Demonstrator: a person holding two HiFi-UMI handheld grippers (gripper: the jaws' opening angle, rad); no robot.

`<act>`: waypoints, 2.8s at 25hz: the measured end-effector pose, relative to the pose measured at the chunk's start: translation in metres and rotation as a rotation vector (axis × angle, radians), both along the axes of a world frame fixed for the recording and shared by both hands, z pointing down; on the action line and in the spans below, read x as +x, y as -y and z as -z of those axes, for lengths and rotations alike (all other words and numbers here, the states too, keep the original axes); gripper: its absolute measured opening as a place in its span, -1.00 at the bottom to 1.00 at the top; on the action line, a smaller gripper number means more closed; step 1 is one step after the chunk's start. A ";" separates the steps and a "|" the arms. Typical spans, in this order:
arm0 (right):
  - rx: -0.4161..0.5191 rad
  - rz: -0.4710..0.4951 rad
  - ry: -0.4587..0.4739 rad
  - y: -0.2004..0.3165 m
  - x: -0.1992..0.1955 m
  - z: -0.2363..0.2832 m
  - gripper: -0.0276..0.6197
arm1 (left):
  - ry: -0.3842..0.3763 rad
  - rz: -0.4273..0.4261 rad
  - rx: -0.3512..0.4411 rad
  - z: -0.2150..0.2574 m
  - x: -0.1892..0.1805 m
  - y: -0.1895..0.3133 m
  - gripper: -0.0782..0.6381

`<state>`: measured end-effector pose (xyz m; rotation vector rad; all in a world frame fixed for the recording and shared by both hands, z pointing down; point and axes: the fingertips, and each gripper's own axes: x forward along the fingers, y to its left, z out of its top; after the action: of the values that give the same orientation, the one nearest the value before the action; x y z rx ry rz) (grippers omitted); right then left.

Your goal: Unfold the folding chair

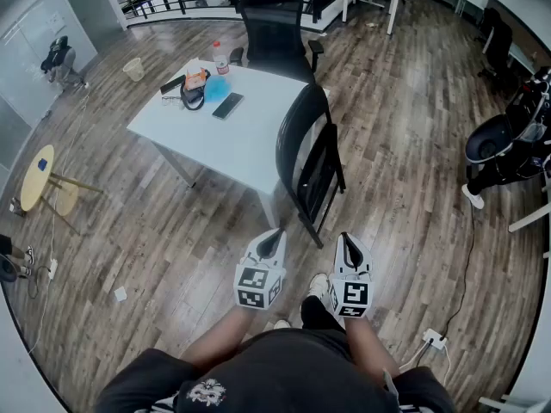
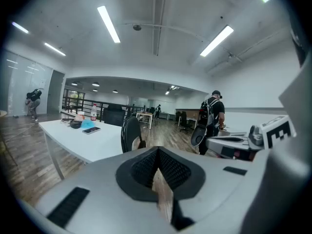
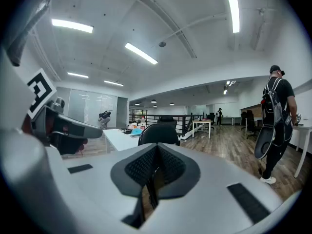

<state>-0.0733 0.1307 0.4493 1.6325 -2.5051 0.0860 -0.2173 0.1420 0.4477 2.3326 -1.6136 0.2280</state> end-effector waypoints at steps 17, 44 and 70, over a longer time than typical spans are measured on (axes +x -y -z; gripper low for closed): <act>-0.077 0.146 0.040 0.197 -0.003 -0.018 -0.87 | 0.024 0.164 -0.091 0.006 -0.003 0.193 -0.76; -0.493 -0.080 -0.025 0.386 -0.080 -0.146 -0.14 | 0.116 -0.135 -0.343 -0.019 -0.043 0.402 -0.11; -0.903 -0.248 -0.015 0.421 -0.102 -0.285 0.03 | 0.167 -0.427 -0.581 -0.075 -0.021 0.426 -0.33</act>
<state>-0.1753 -0.2899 0.7347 1.4633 -1.7653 1.0425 -0.2382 -0.2842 0.5226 2.1824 -0.9090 0.8736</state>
